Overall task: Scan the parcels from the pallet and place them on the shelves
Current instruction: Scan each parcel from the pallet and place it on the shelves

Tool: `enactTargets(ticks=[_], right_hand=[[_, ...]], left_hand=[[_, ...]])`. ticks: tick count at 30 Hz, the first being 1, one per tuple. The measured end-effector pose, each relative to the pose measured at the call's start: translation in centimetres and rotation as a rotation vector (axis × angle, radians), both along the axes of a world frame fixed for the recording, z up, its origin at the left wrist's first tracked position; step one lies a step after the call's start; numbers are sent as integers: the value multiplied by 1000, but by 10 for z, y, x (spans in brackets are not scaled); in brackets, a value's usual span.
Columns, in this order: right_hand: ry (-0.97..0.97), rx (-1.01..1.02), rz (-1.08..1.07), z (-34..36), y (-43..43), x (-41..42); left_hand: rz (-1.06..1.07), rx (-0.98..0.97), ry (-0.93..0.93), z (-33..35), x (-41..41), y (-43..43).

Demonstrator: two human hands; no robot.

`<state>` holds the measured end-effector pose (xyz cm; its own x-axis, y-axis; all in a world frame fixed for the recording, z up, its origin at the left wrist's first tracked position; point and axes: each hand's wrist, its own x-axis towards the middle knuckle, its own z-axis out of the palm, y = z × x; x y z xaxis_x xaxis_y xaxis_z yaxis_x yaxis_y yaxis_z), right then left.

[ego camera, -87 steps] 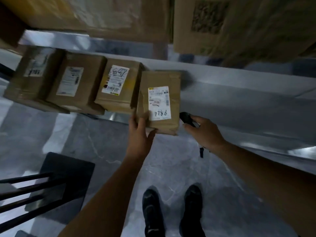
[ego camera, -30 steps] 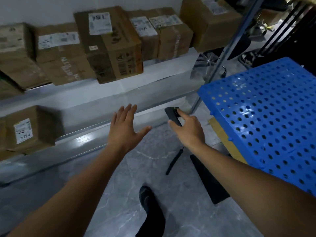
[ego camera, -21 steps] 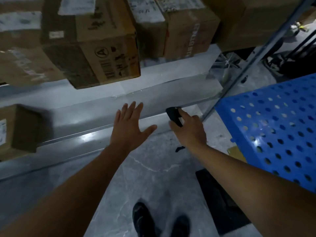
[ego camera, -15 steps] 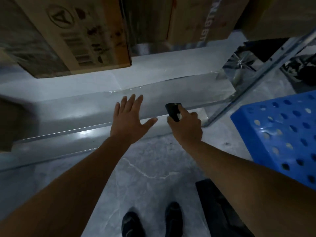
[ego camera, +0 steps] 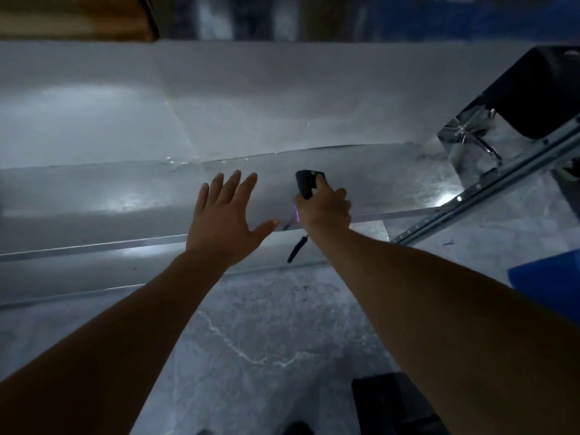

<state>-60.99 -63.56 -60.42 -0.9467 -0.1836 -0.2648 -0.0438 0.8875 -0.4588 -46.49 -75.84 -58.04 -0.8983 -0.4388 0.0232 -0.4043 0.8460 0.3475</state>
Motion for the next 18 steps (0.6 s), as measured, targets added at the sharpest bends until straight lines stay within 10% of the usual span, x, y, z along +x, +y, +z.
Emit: enactTargets(ticks=[18], right_hand=[[69, 183, 131, -12, -17, -19]], left_hand=[[-35, -11, -13, 5, 4, -16]])
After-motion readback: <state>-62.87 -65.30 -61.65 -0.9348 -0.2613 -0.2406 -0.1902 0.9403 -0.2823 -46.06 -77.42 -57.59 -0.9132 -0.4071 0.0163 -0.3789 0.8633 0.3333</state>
